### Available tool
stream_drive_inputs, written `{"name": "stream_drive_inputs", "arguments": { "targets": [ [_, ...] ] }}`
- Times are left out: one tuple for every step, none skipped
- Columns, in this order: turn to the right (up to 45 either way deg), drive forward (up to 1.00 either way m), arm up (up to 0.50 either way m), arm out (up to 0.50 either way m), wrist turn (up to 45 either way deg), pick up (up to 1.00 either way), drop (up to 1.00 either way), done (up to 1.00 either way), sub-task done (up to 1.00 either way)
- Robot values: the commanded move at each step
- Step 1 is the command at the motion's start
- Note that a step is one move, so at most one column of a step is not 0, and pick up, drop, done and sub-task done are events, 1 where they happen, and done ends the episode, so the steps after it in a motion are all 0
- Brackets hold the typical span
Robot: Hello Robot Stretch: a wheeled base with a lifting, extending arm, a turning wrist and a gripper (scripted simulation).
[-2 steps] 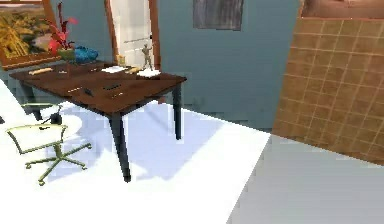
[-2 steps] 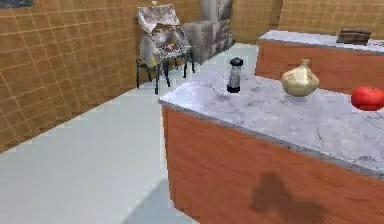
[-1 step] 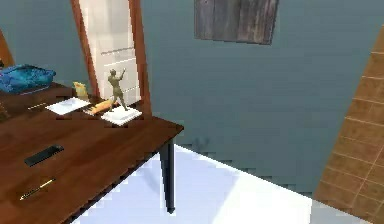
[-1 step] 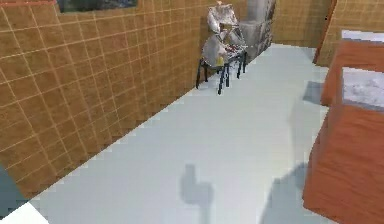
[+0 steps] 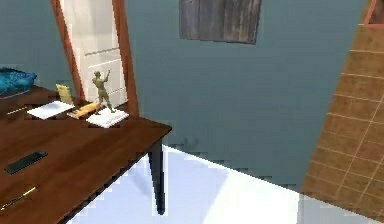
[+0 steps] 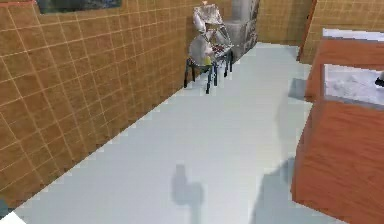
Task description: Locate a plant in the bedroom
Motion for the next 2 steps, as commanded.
{"name": "stream_drive_inputs", "arguments": {
  "targets": [
    [0.0, 1.00, 0.00, 0.00, 0.0, 0.00, 0.00, 0.00, 0.00],
    [3.0, 0.00, 0.00, 0.00, 0.0, 0.00, 0.00, 0.00, 0.00]
  ]
}}
